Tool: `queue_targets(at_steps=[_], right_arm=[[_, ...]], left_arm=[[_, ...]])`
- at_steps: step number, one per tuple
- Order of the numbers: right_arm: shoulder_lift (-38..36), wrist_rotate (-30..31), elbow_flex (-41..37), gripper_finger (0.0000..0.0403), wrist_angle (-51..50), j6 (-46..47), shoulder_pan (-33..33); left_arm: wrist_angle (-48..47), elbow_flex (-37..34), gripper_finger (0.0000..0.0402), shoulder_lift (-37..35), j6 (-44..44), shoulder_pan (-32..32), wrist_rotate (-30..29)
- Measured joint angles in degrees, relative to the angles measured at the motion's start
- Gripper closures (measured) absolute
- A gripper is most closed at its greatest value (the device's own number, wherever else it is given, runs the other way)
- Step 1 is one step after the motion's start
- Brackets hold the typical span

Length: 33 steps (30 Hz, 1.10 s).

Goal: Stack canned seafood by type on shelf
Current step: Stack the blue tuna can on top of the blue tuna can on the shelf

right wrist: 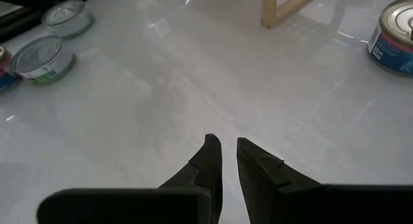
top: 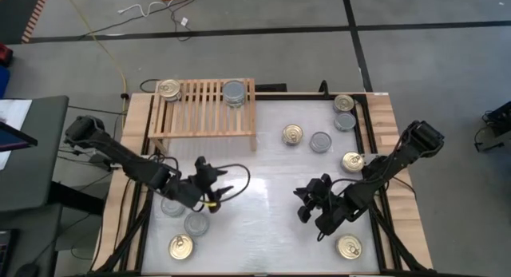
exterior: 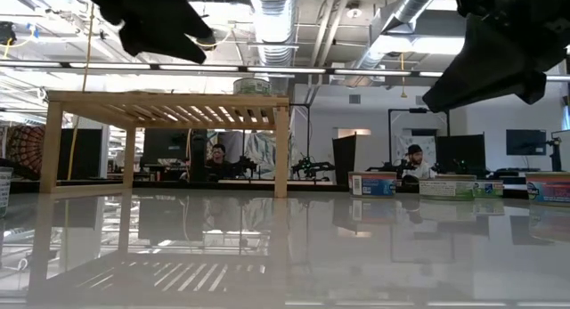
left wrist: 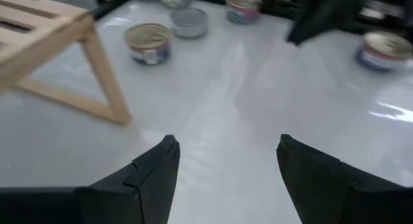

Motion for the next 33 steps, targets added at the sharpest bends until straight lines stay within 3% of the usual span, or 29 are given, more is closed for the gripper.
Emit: queue_targets(at_steps=[5,10,16,21,26,30,33], right_arm=[[0.0,-0.9,0.0,0.0327,-0.1,0.2,0.0],[0.0,-6.4,0.0,0.0335,-3.5,5.3,-0.8],[-1.8,-21.4,0.0,0.0346,-10.3,10.5,-2.1],[-5.8,-29.4,0.5,0.0361,-15.9,15.6,-1.0],[-8.0,-37.3,6.8,0.0390,-28.4,22.5,3.7],[-7.0,-41.1,13.7,0.0390,-39.4,31.9,9.9],[-5.3,-45.1,15.5,0.0385,-41.4,39.0,14.5]], left_arm=[[-2.2,0.0,0.0152,0.0,-0.6,-1.5,0.3],[-2.3,0.0,0.0152,0.5,-5.0,-1.8,0.4],[9.2,0.1,0.0152,5.8,5.1,-3.0,1.9],[22.2,0.1,0.0152,11.5,16.7,-3.5,4.7],[29.7,0.1,0.0152,13.4,22.2,-3.3,12.8],[30.5,0.1,0.0152,13.3,21.7,-3.2,13.8],[31.8,0.1,0.0152,13.3,21.6,-2.9,13.7]])
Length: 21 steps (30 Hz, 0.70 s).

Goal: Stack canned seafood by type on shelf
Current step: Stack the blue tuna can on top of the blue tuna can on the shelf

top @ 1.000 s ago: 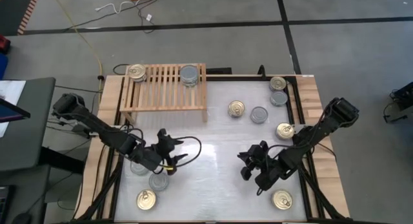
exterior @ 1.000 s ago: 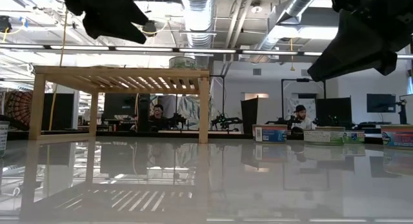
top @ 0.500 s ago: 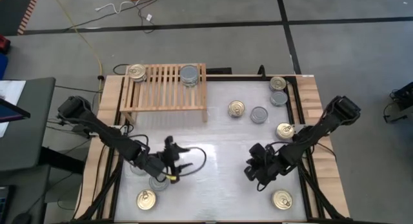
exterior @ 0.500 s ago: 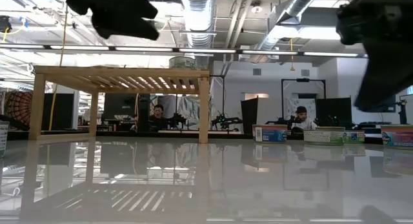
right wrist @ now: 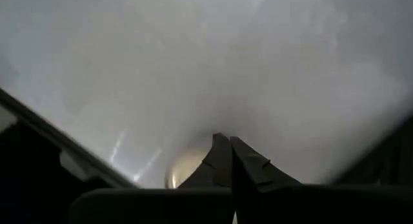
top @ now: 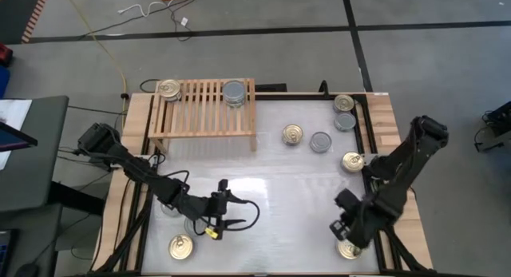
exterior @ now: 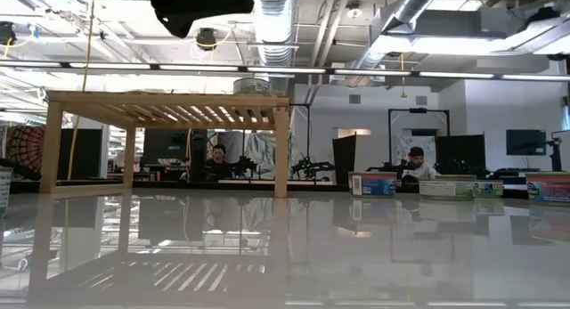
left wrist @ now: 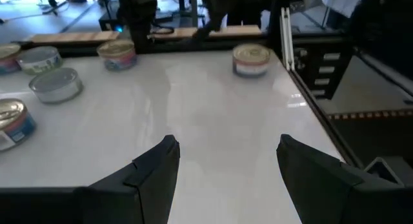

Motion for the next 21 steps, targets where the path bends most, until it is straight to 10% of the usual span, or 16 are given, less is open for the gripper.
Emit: queue_targets(at_steps=[21], right_arm=[[13.2,-5.4,-1.5,0.0386,12.2,10.1,8.0]], left_arm=[[2.7,0.0,0.0152,0.0,1.1,0.9,4.8]])
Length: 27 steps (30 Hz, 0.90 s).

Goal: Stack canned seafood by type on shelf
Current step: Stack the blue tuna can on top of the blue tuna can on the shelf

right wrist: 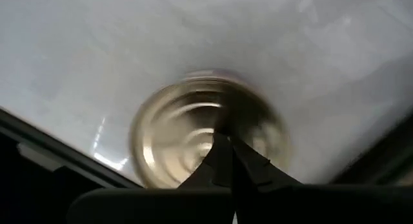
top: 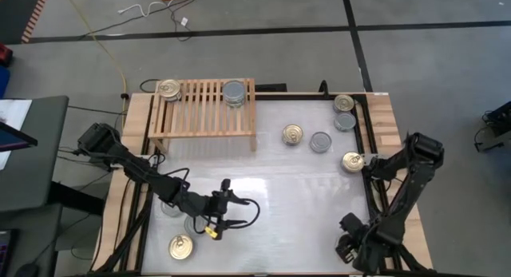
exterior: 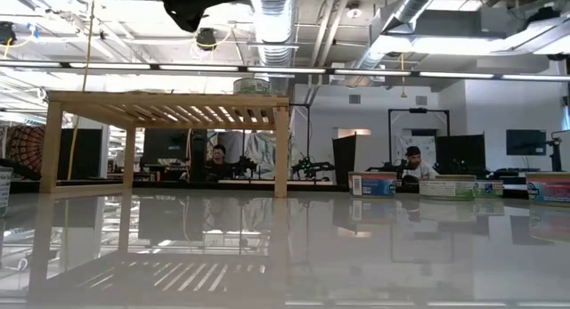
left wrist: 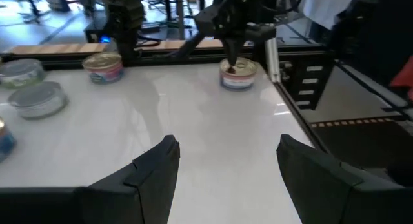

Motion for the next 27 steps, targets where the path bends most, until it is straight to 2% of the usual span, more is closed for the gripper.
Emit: queue_targets(at_steps=[6,12,18,23,27], right_arm=[[2.6,-1.2,0.3,0.0386,2.4,-6.9,-5.0],[3.2,1.2,0.3,0.0386,4.6,-18.9,-14.1],[3.4,8.6,0.1,0.0386,11.4,-35.3,-25.4],[3.8,15.8,-0.2,0.0384,22.3,-51.5,-34.2],[3.3,21.4,-0.1,0.0377,29.9,-61.5,-38.9]], left_arm=[[0.0,0.0,0.0152,0.0,0.1,-0.1,0.1],[0.0,0.0,0.0152,0.0,-0.2,-0.1,0.1],[-0.2,0.0,0.0152,0.0,-0.7,-0.1,0.1],[-2.1,0.0,0.0152,0.0,-1.1,-0.1,0.0],[-3.7,0.0,0.0152,0.0,-4.9,0.6,-0.6]])
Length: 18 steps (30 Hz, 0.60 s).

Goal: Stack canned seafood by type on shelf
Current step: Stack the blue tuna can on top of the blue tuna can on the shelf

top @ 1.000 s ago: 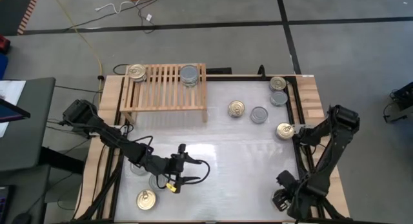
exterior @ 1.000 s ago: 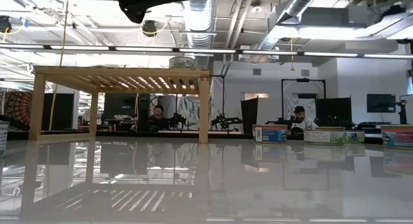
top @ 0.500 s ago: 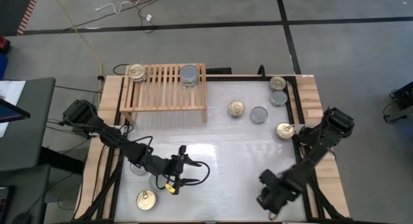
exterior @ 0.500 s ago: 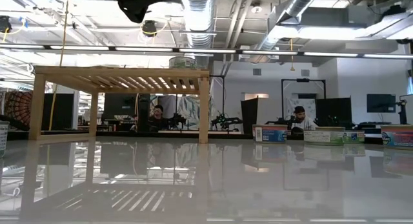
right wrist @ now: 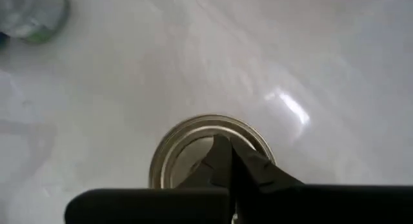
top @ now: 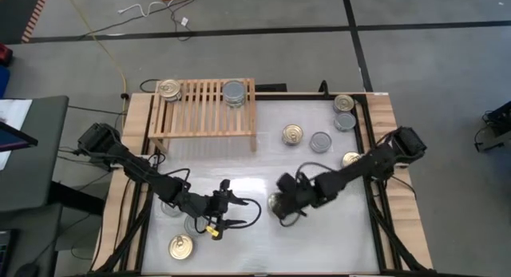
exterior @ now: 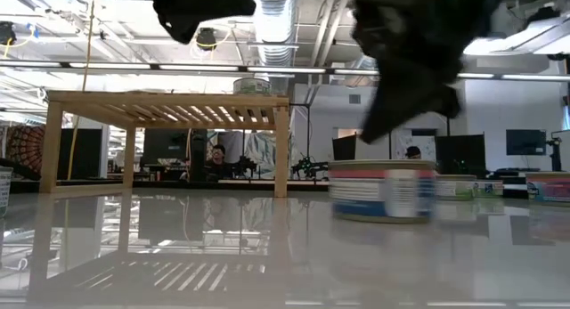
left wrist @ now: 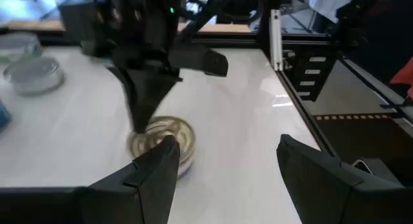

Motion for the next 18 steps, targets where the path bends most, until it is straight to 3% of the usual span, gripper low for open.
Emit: queue_targets(at_steps=[7,12,18], right_arm=[[-4.6,2.8,0.0,0.0376,-2.7,-3.9,0.0],[-5.9,11.0,0.1,0.0376,-14.3,5.4,5.4],[-5.9,15.8,0.1,0.0375,-29.0,20.3,12.6]], left_arm=[[3.9,-4.9,0.0152,0.0,-5.5,0.7,-5.0],[11.9,-10.1,0.0152,0.0,-8.8,1.3,-6.9],[11.2,-10.6,0.0152,0.0,-11.5,1.2,-6.8]])
